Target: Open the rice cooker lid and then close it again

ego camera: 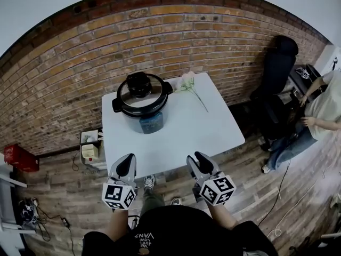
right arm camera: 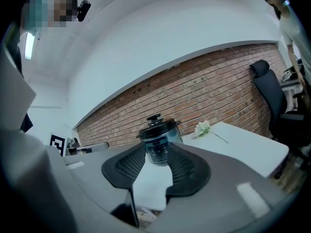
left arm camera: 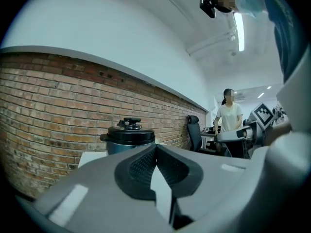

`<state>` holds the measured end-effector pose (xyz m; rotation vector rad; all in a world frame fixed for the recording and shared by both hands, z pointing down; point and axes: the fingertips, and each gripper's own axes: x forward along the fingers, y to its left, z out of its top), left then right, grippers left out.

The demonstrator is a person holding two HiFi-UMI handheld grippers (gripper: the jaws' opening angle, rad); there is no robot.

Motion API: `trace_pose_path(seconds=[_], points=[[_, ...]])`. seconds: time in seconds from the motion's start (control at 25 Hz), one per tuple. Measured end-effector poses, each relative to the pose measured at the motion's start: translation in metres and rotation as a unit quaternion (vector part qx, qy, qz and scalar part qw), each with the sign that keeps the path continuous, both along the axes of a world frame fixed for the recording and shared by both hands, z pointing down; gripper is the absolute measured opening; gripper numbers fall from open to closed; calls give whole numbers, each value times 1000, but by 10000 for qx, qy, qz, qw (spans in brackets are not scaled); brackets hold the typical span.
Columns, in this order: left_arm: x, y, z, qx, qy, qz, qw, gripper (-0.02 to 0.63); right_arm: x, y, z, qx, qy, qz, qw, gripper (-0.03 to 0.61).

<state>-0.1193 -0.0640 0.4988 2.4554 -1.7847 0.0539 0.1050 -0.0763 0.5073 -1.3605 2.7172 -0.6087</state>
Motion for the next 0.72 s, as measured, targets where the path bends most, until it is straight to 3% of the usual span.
trace_pose_path(seconds=[0.24, 0.36, 0.72], points=[[8, 10, 10, -103, -14, 42, 9999, 2, 0, 2, 9, -67, 82, 28, 9999, 88], [12, 12, 13, -121, -12, 86, 9999, 2, 1, 4, 15, -126, 177, 52, 9998, 12], [20, 16, 11, -95, -21, 215, 9997, 2, 3, 8, 18, -150, 415, 40, 9990, 5]])
